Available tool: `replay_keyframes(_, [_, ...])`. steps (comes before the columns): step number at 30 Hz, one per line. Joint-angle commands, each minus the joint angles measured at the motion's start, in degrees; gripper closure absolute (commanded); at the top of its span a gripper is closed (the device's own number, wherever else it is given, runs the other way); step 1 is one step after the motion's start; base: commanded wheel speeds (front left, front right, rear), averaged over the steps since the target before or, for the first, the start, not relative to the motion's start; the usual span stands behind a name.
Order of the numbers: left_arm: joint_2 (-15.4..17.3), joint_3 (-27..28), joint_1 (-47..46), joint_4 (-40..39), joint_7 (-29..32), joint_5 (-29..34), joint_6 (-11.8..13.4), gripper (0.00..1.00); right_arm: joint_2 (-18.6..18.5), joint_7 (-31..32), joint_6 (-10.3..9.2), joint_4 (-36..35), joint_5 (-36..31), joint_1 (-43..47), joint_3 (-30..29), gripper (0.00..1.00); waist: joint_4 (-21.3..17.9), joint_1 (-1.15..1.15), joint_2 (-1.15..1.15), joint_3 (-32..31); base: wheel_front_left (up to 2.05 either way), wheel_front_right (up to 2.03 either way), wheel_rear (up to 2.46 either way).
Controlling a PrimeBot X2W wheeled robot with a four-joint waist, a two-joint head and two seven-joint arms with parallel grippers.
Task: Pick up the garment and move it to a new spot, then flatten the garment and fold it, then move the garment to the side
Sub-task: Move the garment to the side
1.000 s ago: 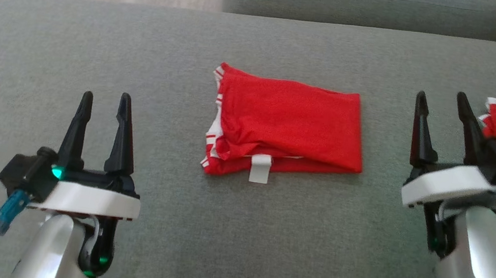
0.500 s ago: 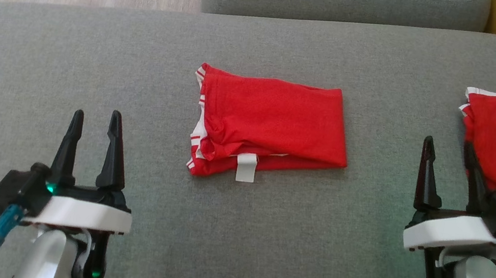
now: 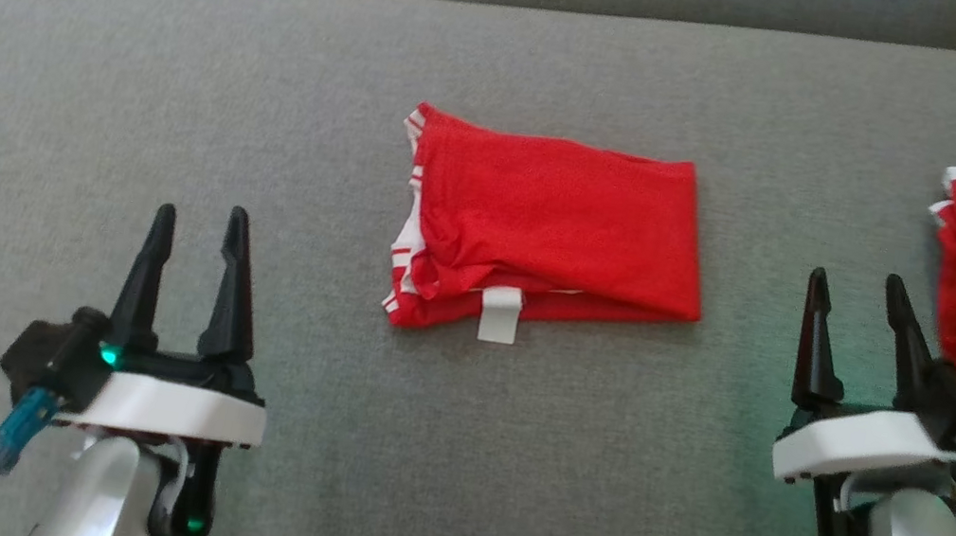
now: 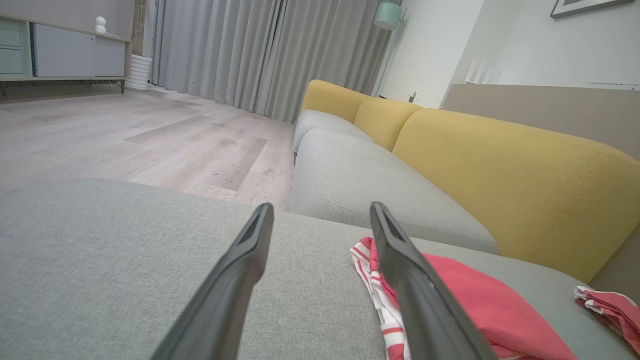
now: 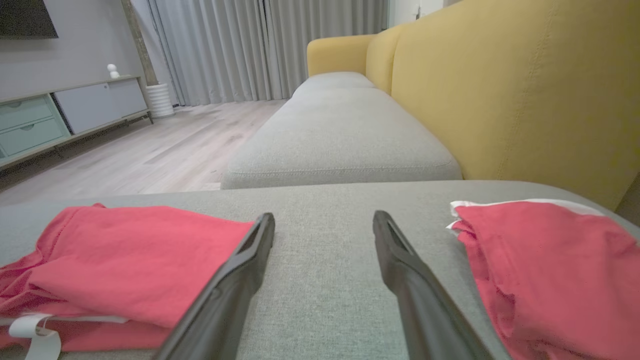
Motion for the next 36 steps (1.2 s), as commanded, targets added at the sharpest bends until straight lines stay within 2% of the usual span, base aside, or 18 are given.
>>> replay_keyframes(1, [0.4, 1.1, -3.1, -1.9, -0.3, -0.6, 0.0, 0.00, 0.0, -0.5, -0.04, -0.9, -0.4, -3.6, 1.4, 0.00, 1.1, 0.00, 0.00, 1.3, 0.00, 0.00, 0.00])
replay_keyframes(9, [0.4, -1.5, -5.9, -1.4, -0.3, -1.7, 0.2, 0.00, 0.0, 3.5, -0.04, 7.1, 1.1, -10.9, 4.4, 0.00, 4.6, 0.00, 0.00, 5.5, 0.00, 0.00, 0.00])
replay_keyframes(15, [0.4, -3.5, -7.5, -1.0, -0.3, -2.4, 0.4, 0.00, 0.0, 7.8, -0.04, 16.3, 7.1, -15.5, 6.4, 0.00, 7.0, 0.00, 0.00, 7.2, 0.00, 0.00, 0.00])
replay_keyframes(20, [0.4, -4.5, -8.6, -0.9, -0.3, -3.0, 0.8, 0.00, 0.0, 9.7, -0.04, 23.8, 8.7, -18.3, 8.5, 0.00, 8.2, 0.00, 0.00, 7.9, 0.00, 0.00, 0.00])
replay_keyframes(24, [0.4, -4.8, -8.8, -1.0, -0.3, -3.2, 1.1, 0.00, 0.0, 9.7, -0.04, 26.5, 9.9, -19.5, 11.5, 0.00, 8.3, 0.00, 0.00, 8.0, 0.00, 0.00, 0.00])
replay_keyframes(25, [0.4, -4.8, -8.8, -1.0, -0.3, -3.2, 1.2, 0.00, 0.0, 9.4, -0.04, 27.0, 10.1, -19.8, 12.5, 0.13, 8.3, 0.00, 0.00, 7.9, 0.00, 0.00, 0.00])
replay_keyframes(26, [0.4, -4.7, -8.8, -1.0, -0.3, -3.2, 1.3, 0.00, 0.0, 8.8, -0.04, 27.5, 9.9, -20.2, 13.5, 0.98, 8.1, 0.00, 0.00, 7.8, 0.00, 0.00, 0.00])
replay_keyframes(30, [0.4, -4.3, -8.5, -0.9, -0.3, -2.9, 1.3, 0.00, -0.1, 5.5, -0.04, 29.0, 7.4, -22.0, 15.7, 1.00, 6.7, 0.00, 0.00, 7.1, 0.00, 0.00, 0.00])
replay_keyframes(36, [0.4, -4.2, -8.6, -1.2, -0.3, -2.4, 1.1, 0.00, -2.4, 1.4, -0.04, 29.3, 1.0, -24.1, 16.6, 1.00, 3.1, 0.00, 0.00, 5.9, 0.00, 0.00, 0.00])
